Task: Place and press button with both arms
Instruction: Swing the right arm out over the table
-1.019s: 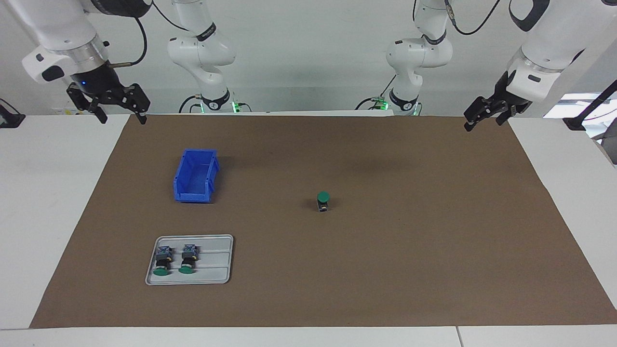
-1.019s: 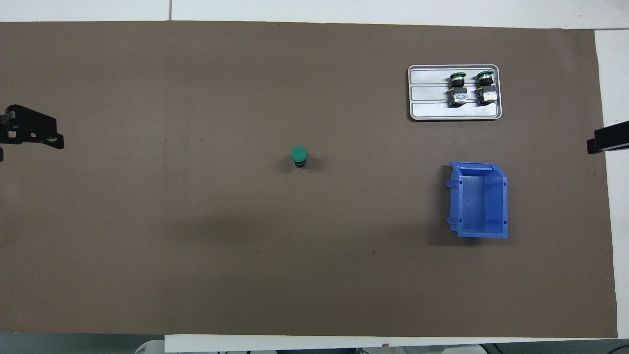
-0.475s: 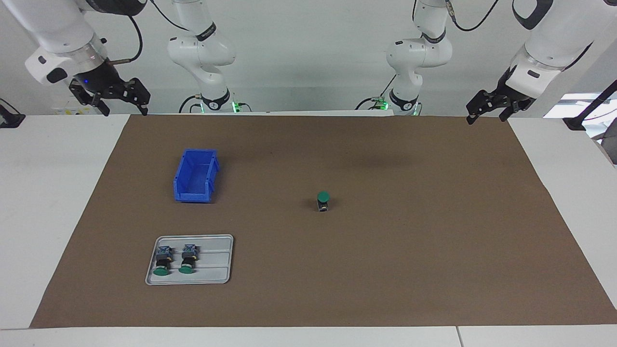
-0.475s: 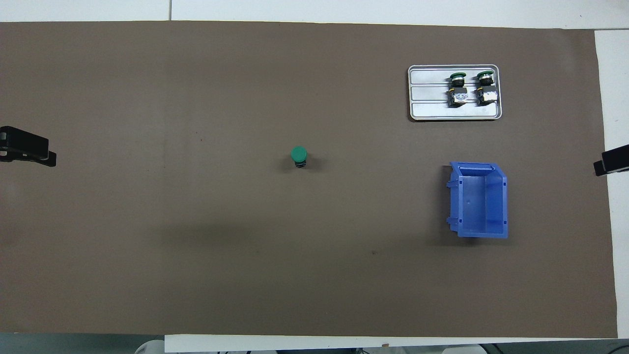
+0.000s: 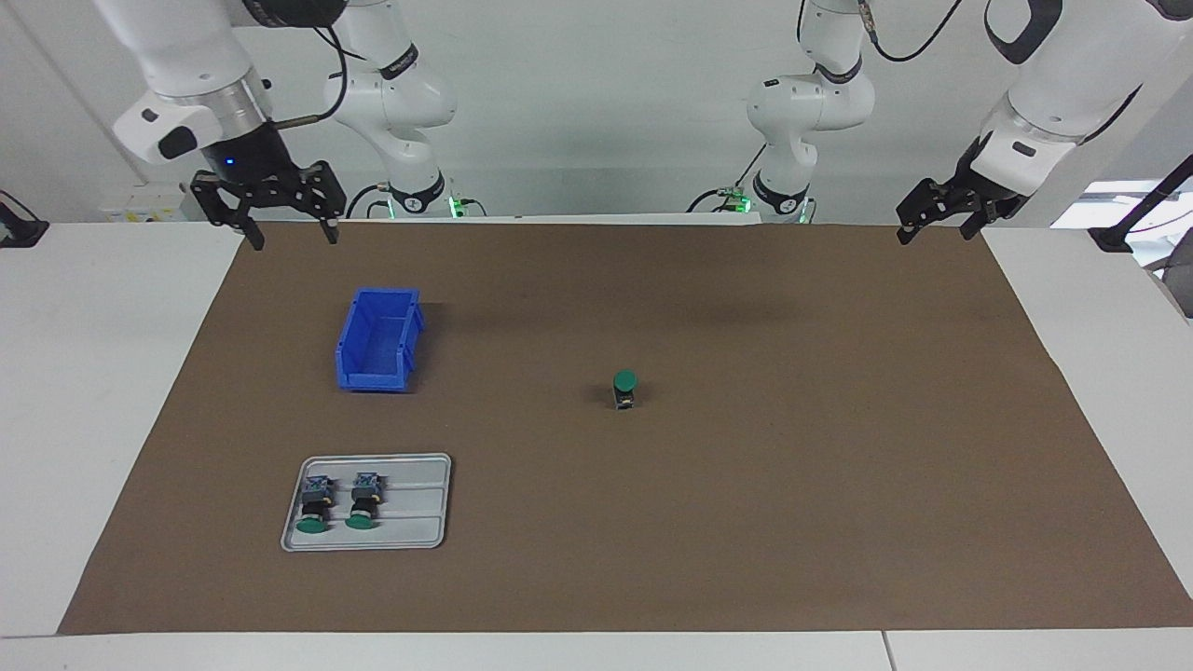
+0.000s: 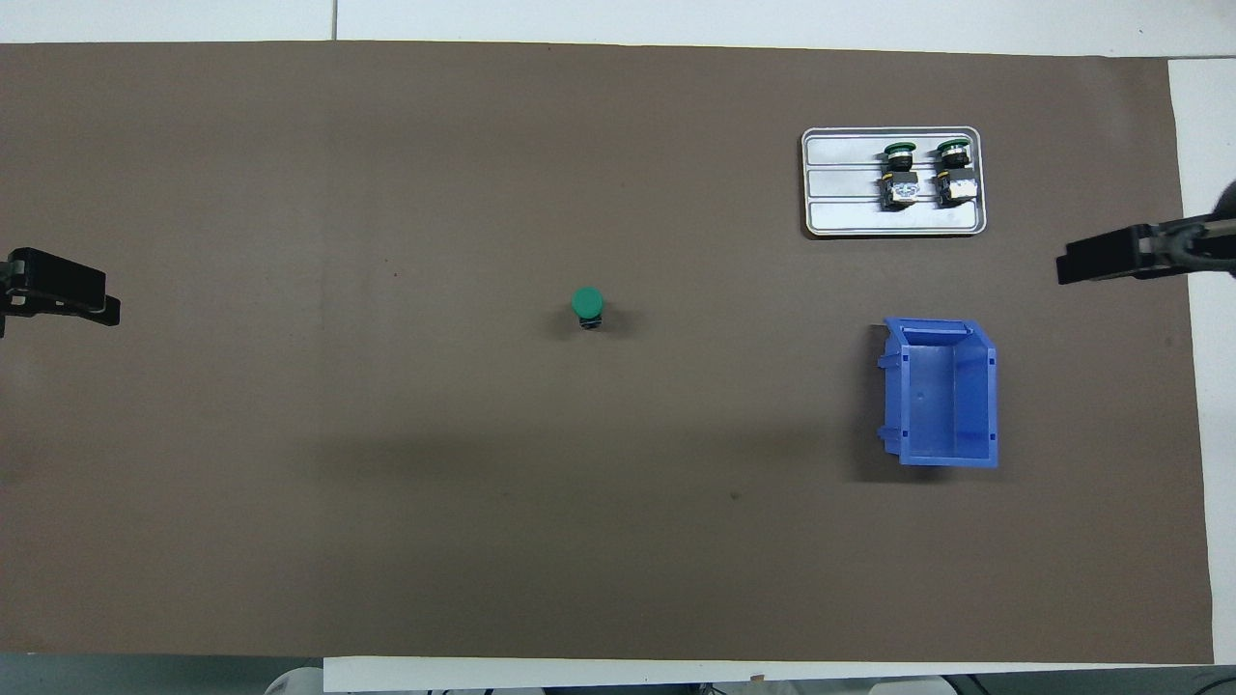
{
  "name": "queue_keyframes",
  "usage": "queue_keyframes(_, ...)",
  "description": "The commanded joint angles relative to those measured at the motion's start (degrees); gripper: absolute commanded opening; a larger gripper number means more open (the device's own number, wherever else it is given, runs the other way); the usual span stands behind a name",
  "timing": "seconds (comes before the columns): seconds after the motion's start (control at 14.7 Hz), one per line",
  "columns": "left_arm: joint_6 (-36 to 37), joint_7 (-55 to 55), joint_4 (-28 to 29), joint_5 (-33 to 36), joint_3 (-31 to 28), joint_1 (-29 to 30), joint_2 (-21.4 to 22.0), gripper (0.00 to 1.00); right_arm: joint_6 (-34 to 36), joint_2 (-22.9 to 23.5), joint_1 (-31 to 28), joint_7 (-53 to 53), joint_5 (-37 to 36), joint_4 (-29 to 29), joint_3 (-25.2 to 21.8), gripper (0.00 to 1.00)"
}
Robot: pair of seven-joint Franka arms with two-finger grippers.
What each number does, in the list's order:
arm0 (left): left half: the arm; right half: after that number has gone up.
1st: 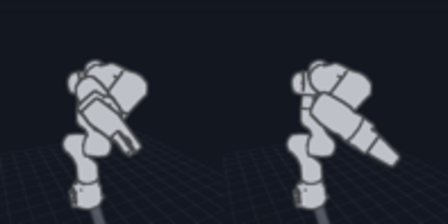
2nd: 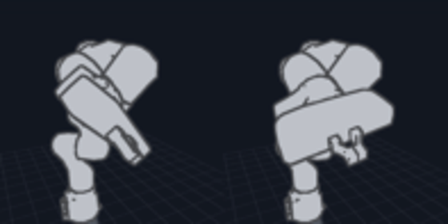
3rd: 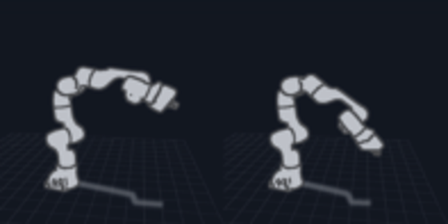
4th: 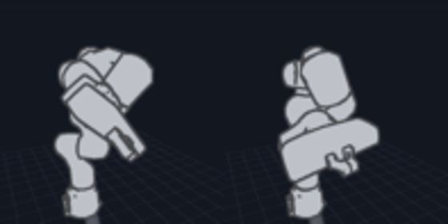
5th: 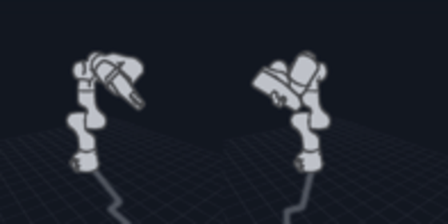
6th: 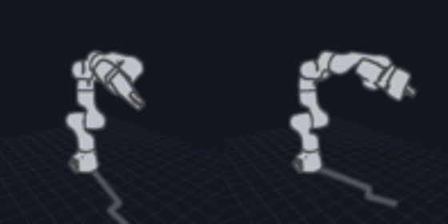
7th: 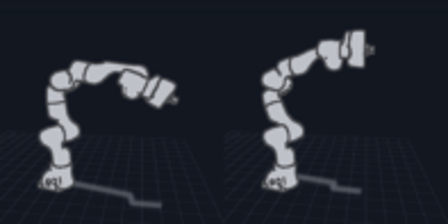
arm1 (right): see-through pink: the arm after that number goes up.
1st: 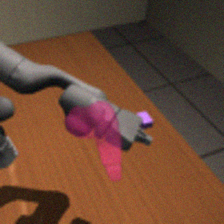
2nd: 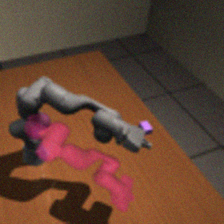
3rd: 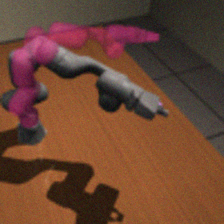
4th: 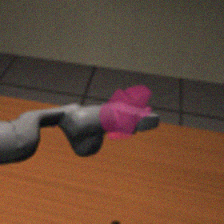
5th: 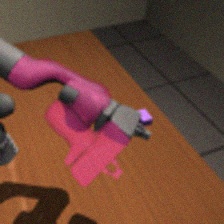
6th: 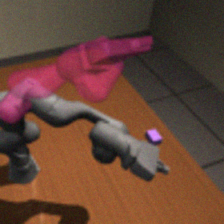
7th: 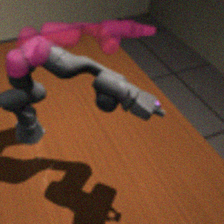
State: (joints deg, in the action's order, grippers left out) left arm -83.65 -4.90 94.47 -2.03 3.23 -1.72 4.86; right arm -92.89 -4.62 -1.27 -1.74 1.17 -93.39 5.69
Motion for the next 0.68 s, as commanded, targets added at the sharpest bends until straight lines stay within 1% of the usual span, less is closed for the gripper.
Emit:
queue_keyframes(0.0, -1.1, 0.9, 1.1, -0.8, 0.3, 0.8, 1.2, 1.00, -4.4, -0.3, -0.2, -4.2, 0.6, -2.9, 2.8, 0.92)
queue_keyframes(0.14, -1.0, 0.9, 1.1, -0.8, 0.2, 0.8, 1.2, 1.00, -9.0, 1.8, 1.9, -7.6, 0.6, -3.8, 3.5, 0.91)
queue_keyframes(0.41, -1.0, 0.7, 1.4, -0.8, 0.0, 0.5, 1.3, 1.00, -17.0, 7.0, 7.8, -16.7, 0.6, -3.6, 3.5, 0.91)
queue_keyframes(0.61, -0.3, 0.4, 1.7, -0.7, -0.2, 0.6, 1.1, 1.00, -20.8, 10.4, 10.8, -17.9, 0.6, -3.6, 3.5, 0.91)
